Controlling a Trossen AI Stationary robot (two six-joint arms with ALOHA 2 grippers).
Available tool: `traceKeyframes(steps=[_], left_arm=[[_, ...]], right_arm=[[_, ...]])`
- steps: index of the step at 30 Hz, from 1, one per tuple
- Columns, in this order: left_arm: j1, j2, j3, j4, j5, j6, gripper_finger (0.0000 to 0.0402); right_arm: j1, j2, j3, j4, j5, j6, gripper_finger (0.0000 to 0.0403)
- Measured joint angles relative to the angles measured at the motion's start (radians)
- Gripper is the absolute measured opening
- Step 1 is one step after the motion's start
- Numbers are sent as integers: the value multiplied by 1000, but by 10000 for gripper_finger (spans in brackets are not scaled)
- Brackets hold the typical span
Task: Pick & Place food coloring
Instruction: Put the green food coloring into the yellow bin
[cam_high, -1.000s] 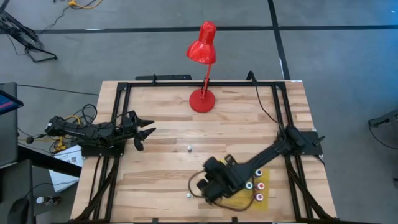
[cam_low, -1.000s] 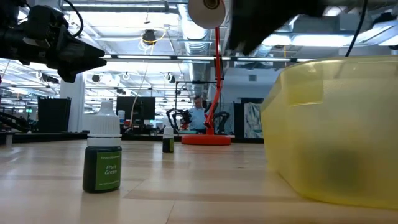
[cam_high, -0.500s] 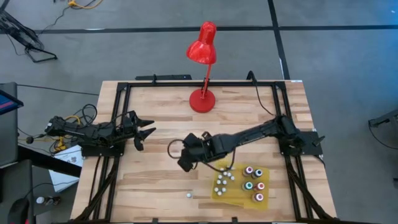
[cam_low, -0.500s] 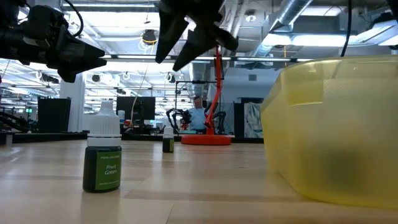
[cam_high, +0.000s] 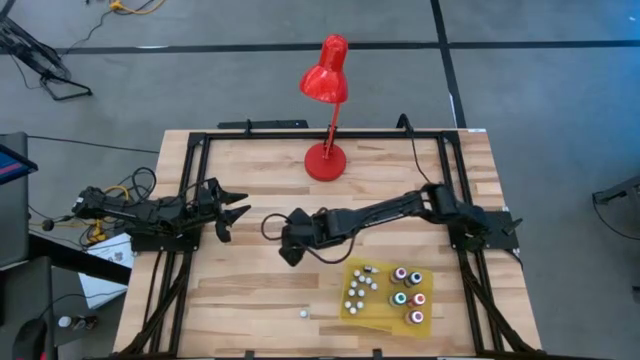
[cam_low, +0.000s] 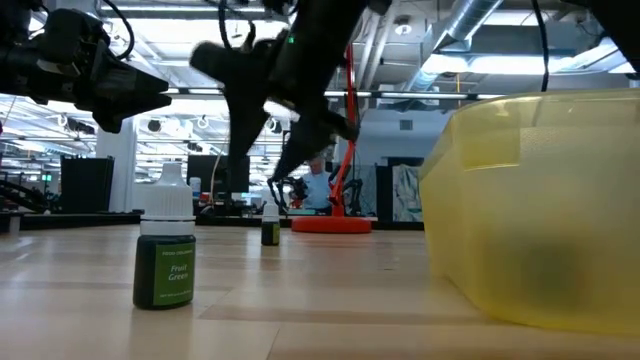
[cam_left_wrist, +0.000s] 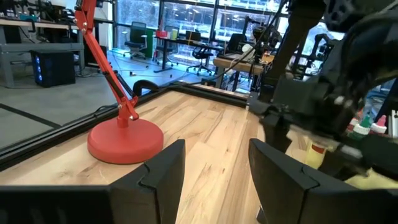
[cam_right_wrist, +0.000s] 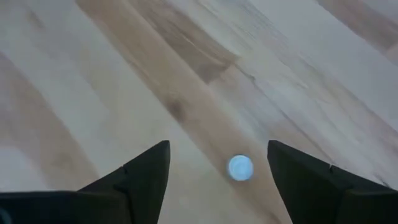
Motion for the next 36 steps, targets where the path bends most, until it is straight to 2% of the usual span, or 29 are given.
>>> traceKeyframes(steps=[13,20,27,31,36], left_arm=[[0,0,0,0,0,0,169],[0,0,0,0,0,0,169],[0,0,0,0,0,0,169],[0,0,0,0,0,0,169],[0,0,0,0,0,0,169]], right_arm=[[-13,8,-1,-44,-3,-10,260],[-13,67,3,-2,-31,-7,260],[-13,71,0,-22,-39,2,255],[-14,71,-1,-44,-56,20,221],[-13,71,-1,-56,-61,22,139]])
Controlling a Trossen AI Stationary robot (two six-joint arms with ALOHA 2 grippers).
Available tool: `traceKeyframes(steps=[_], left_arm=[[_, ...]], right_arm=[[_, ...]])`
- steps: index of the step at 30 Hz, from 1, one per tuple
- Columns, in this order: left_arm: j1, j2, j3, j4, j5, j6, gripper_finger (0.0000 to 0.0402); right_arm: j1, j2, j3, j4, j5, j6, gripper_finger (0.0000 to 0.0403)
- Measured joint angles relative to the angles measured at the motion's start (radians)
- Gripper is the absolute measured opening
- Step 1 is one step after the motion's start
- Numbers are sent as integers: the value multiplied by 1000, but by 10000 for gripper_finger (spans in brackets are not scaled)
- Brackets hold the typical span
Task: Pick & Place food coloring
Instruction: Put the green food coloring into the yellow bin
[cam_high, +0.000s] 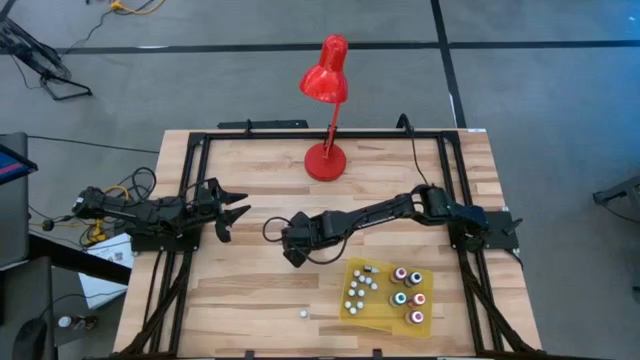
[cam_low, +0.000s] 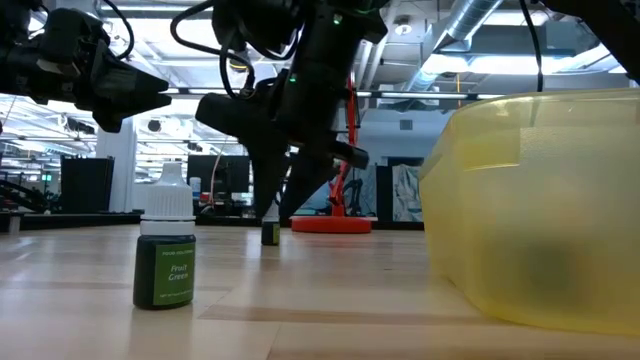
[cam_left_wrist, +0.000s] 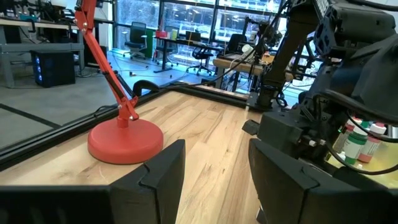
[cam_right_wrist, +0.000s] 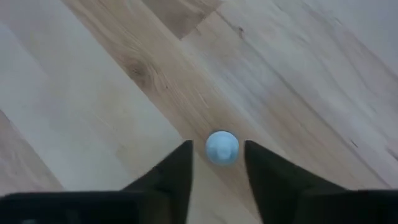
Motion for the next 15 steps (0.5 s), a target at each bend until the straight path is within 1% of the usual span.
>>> traceKeyframes(steps=[4,7,8,15], left_arm=[[0,0,0,0,0,0,169],[0,0,0,0,0,0,169],[0,0,0,0,0,0,169],[0,0,0,0,0,0,169]], right_arm=[[-1,0,0,-8,0,-1,63],[-1,0,0,-8,0,-3,14],[-1,0,0,-9,0,-4,7],[-1,0,0,-7,0,-5,1]])
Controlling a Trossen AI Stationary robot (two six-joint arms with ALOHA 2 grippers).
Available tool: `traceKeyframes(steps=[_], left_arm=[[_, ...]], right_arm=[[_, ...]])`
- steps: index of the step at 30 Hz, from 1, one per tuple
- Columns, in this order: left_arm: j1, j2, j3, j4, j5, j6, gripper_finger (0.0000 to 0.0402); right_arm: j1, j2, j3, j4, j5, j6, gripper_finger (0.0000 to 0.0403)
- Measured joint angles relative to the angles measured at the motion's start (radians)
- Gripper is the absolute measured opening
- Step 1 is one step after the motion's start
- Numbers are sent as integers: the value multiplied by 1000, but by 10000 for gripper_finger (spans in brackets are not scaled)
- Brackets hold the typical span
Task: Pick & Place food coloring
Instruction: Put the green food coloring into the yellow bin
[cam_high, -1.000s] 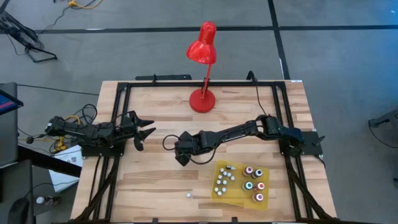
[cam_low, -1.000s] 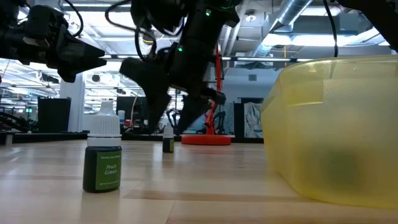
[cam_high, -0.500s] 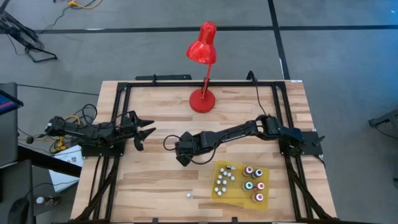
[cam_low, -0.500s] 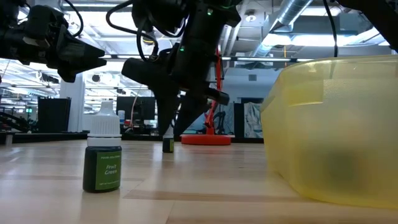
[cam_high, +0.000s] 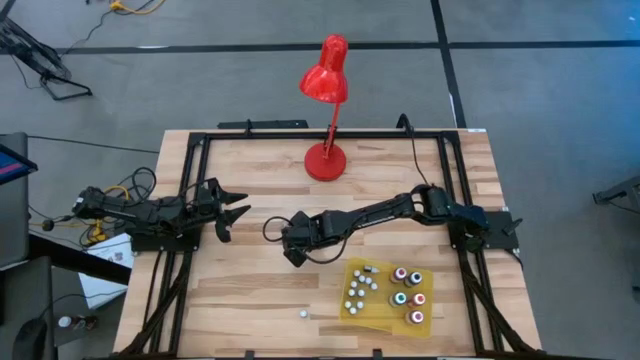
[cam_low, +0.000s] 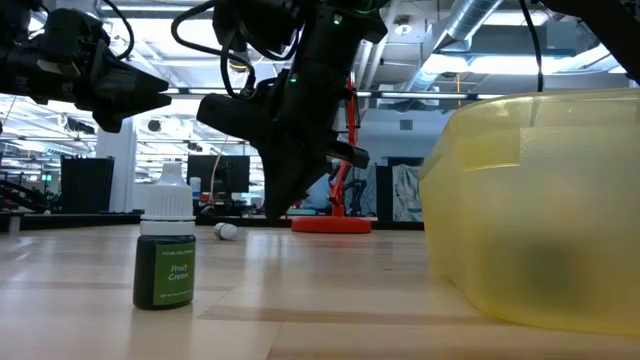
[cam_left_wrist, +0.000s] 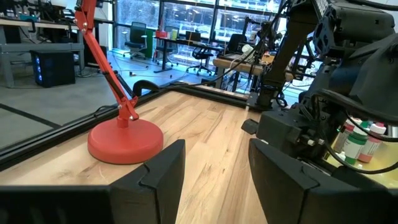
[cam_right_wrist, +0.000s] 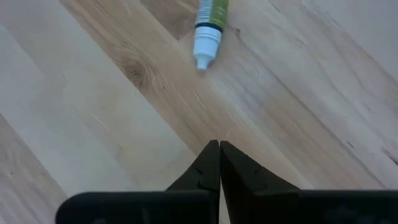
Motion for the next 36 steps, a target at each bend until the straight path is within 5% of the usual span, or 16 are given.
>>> traceKeyframes(steps=[16,25,36], left_arm=[[0,0,0,0,0,0,169],[0,0,0,0,0,0,169],[0,0,0,0,0,0,169]], right_arm=[[0,0,56,-1,-17,-31,16],[-7,0,102,21,-21,-100,67],[104,0,101,15,-156,-40,127]])
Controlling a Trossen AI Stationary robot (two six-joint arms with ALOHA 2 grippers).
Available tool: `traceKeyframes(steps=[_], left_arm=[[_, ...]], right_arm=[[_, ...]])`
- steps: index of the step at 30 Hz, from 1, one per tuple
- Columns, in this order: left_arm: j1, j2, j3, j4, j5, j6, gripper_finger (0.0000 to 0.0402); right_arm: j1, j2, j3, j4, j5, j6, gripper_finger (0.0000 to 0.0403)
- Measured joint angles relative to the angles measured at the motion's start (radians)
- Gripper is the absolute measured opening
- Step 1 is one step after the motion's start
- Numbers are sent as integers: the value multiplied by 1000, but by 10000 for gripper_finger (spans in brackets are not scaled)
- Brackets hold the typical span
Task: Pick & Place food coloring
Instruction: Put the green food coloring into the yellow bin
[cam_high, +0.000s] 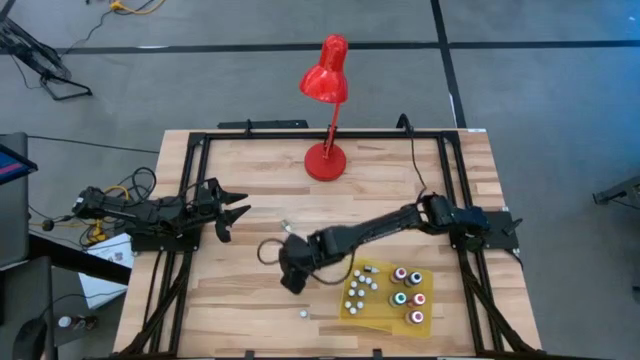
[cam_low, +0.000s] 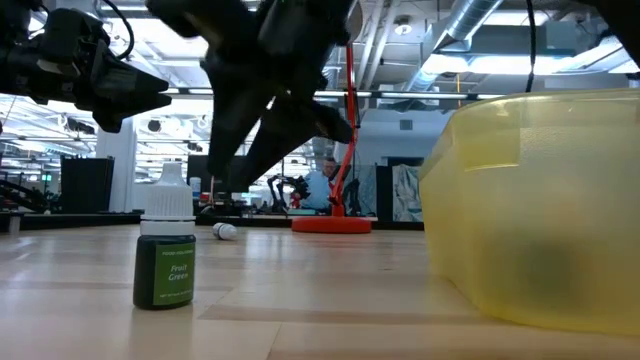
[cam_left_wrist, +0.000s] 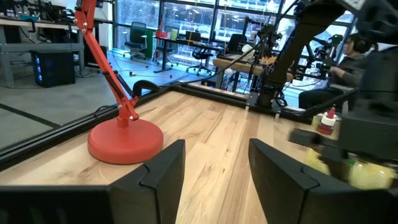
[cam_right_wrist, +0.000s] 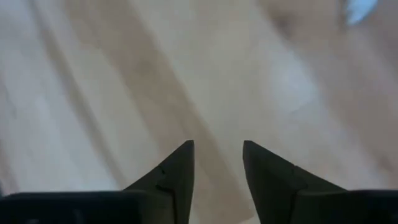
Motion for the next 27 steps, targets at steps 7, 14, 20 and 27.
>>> traceKeyframes(steps=[7,14,20,27], left_arm=[[0,0,0,0,0,0,169],[0,0,0,0,0,0,169],[0,0,0,0,0,0,169],[0,0,0,0,0,0,169]], right_arm=[[123,0,-1,122,-5,-66,167],[218,0,-1,178,4,-313,196],[264,0,-1,174,96,-469,203],[271,0,-36,193,104,-534,204]])
